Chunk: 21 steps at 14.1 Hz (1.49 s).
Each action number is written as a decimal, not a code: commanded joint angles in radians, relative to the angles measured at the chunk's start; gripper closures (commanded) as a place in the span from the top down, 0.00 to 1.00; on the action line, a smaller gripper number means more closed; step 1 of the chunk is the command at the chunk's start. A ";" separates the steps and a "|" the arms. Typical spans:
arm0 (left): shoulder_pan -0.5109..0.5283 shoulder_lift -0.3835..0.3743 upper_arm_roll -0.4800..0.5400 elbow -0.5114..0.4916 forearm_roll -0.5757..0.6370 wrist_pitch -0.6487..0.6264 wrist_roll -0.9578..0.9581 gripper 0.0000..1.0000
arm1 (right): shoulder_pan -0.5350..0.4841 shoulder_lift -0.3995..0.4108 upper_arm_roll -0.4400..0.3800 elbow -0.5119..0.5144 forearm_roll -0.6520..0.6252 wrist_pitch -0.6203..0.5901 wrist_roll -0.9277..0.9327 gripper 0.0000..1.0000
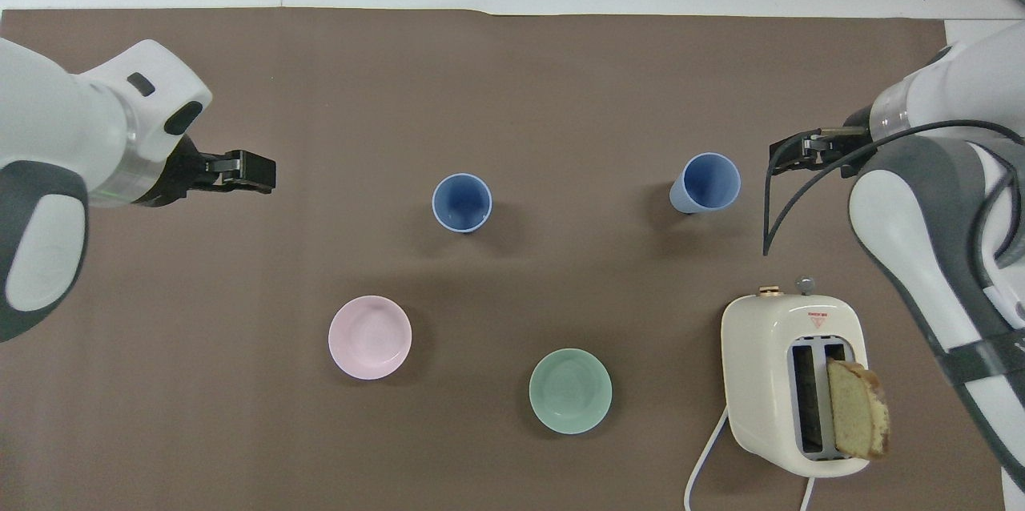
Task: Stack blue cups with both arms
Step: 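Release the cup and withdraw the left gripper while the right gripper reaches out, then grasp the second blue cup with the right gripper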
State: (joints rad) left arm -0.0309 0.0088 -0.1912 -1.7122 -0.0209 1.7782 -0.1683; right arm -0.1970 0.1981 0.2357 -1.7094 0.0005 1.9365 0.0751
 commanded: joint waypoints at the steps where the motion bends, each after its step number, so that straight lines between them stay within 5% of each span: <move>1: 0.069 0.004 -0.005 0.107 0.010 -0.150 0.130 1.00 | -0.002 0.009 0.004 -0.026 0.026 0.071 -0.037 1.00; 6: 0.143 -0.045 0.010 0.168 0.009 -0.226 0.254 1.00 | 0.031 0.113 0.010 -0.030 0.026 0.168 -0.021 1.00; 15: 0.180 -0.069 0.021 0.172 0.006 -0.267 0.325 1.00 | 0.041 0.165 0.010 -0.079 0.026 0.232 -0.034 0.95; 17: 0.175 -0.073 0.016 0.172 0.009 -0.267 0.319 1.00 | 0.039 0.165 0.010 -0.079 0.026 0.231 -0.044 0.34; 18: 0.175 -0.073 0.016 0.174 0.010 -0.276 0.317 1.00 | 0.039 0.165 0.010 -0.079 0.026 0.233 -0.044 0.11; 19: 0.180 -0.073 0.015 0.174 0.010 -0.282 0.316 1.00 | 0.040 0.165 0.011 -0.079 0.026 0.233 -0.044 0.00; 21: 0.189 -0.073 0.019 0.174 0.010 -0.284 0.316 1.00 | 0.045 0.165 0.011 -0.079 0.026 0.233 -0.044 0.00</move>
State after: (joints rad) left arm 0.1370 -0.0539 -0.1670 -1.5441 -0.0207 1.5186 0.1364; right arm -0.1497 0.3711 0.2409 -1.7718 0.0097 2.1449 0.0695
